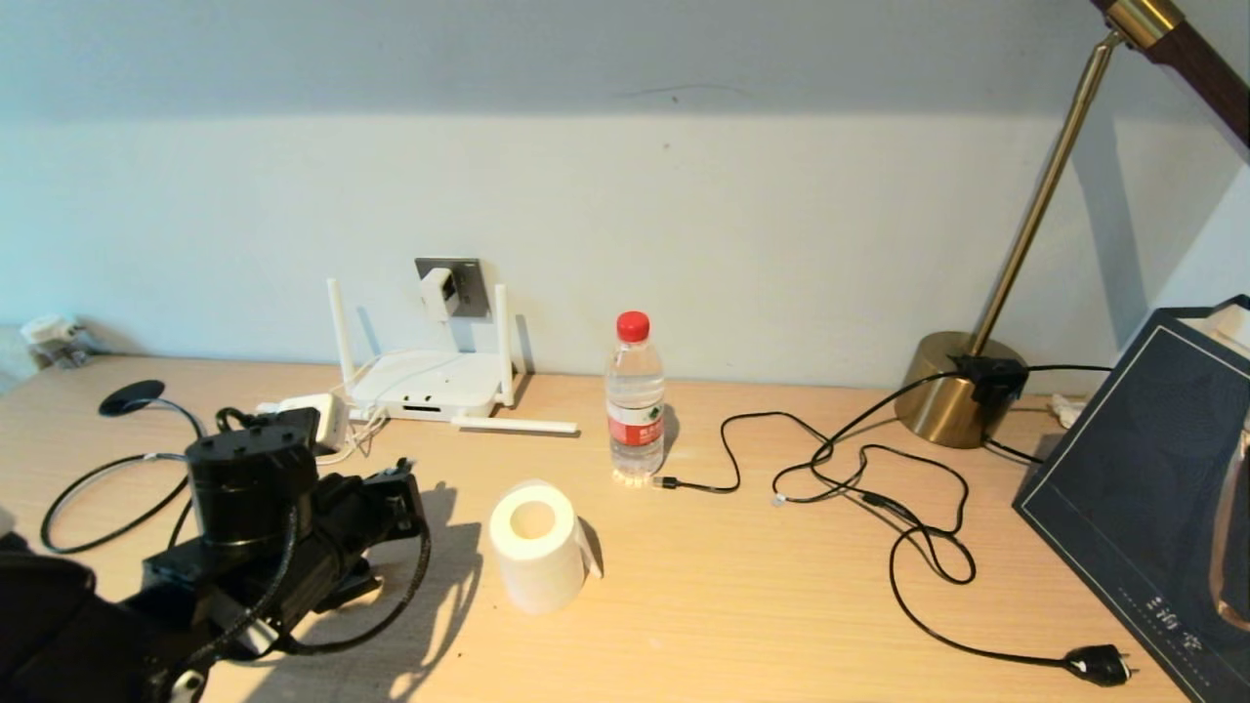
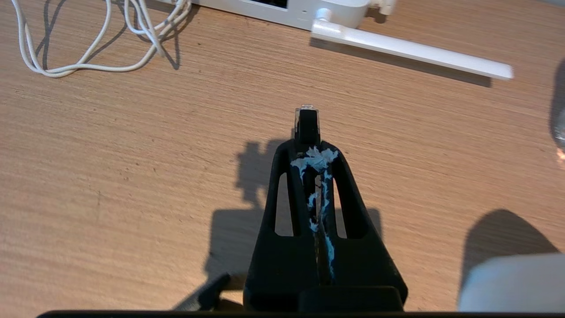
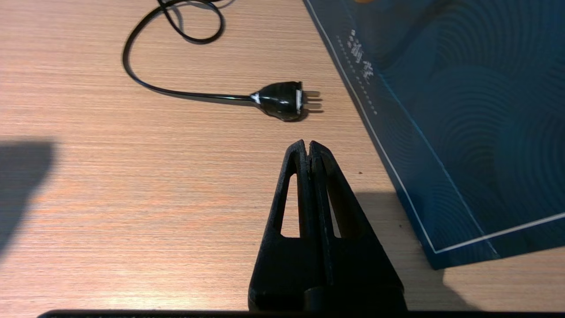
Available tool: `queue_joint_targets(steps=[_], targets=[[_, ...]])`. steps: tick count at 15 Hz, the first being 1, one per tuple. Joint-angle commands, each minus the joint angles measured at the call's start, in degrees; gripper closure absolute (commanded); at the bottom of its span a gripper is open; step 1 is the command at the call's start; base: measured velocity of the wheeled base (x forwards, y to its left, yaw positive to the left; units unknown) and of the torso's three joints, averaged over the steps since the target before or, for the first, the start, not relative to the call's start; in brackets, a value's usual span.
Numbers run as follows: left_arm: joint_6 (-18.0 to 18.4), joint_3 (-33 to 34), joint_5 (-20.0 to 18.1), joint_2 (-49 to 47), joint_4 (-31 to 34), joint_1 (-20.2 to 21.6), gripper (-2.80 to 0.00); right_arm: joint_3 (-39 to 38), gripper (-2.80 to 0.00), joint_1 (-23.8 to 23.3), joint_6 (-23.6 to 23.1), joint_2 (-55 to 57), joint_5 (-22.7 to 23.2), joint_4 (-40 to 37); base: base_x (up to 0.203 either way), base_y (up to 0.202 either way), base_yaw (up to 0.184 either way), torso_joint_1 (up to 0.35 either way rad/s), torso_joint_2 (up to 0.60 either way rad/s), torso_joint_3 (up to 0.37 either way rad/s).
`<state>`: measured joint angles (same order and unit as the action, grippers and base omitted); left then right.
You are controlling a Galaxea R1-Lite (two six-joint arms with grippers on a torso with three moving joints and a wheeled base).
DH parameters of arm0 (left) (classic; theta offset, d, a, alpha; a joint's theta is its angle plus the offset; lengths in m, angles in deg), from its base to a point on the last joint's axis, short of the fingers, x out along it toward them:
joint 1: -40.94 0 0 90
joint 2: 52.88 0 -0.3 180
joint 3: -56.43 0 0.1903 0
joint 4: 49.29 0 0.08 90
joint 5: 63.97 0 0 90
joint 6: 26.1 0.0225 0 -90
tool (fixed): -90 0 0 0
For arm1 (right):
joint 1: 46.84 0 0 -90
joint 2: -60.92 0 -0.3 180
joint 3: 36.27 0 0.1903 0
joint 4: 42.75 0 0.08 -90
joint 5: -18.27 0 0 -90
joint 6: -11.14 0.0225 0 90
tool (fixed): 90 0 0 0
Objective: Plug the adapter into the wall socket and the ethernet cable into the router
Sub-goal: Align cable and router interface
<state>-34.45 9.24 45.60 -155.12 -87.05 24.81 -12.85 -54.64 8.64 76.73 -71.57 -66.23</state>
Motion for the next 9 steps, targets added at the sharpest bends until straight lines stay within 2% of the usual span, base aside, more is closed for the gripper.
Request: queue_joint_targets(steps=[1, 6, 9], targets=[[0.89, -1.79, -4.65, -3.05, -0.22, 3.30, 0.00, 0.01, 0.00, -0.02, 0.59, 0.36, 0.02, 0.02, 0.000, 0.000, 0.000, 0.000, 0.00, 0.000], [1.58, -4.52, -5.03, -6.01, -0.26, 4.13, 0.00, -0.05, 0.00, -0.02, 0.74, 0.36, 0.02, 0.02, 0.000, 0.000, 0.000, 0.000, 0.00, 0.000], [1.67, -5.69, -4.54, -7.27, -0.65, 2.86, 0.00, -0.05, 0.00, -0.02, 0.74, 0.36, 0.02, 0.02, 0.000, 0.000, 0.000, 0.000, 0.00, 0.000]])
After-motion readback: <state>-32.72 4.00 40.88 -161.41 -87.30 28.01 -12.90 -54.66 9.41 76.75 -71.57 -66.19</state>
